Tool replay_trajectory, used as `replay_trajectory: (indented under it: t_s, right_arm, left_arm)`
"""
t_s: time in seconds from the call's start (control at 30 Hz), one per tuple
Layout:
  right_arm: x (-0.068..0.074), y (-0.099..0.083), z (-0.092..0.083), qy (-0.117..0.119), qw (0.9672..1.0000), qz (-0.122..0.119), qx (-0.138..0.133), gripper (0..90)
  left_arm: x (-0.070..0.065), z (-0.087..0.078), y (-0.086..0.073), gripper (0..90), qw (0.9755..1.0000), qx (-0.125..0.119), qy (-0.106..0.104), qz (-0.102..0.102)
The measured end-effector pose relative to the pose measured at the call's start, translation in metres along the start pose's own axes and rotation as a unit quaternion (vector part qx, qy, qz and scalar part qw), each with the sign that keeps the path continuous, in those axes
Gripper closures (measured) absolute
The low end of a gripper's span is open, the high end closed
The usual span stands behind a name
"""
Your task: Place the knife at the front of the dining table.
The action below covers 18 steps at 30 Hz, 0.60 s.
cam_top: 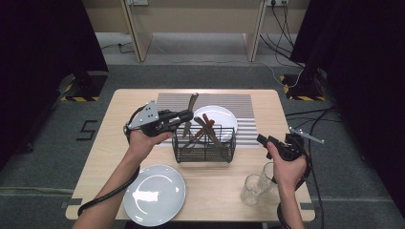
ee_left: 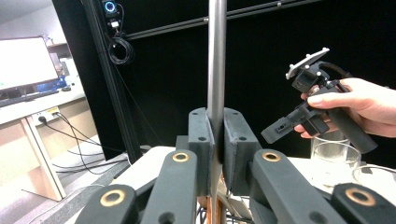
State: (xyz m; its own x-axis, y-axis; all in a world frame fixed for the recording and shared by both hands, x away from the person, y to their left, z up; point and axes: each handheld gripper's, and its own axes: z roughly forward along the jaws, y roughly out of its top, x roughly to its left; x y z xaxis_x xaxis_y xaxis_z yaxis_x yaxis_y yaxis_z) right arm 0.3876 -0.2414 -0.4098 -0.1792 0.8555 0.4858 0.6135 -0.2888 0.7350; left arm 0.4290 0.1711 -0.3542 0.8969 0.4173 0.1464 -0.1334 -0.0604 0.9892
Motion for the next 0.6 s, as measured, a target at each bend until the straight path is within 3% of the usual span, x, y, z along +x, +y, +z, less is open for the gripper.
replay_trajectory:
  t_s: [0.6]
  right_arm:
    - [-0.0005,0.0001,-0.0002,-0.001,1.0000,-0.002,-0.001,45.8]
  left_arm:
    - [0.0019,-0.0017,0.0047,83.0,0.9999,-0.015,0.001,-0.008]
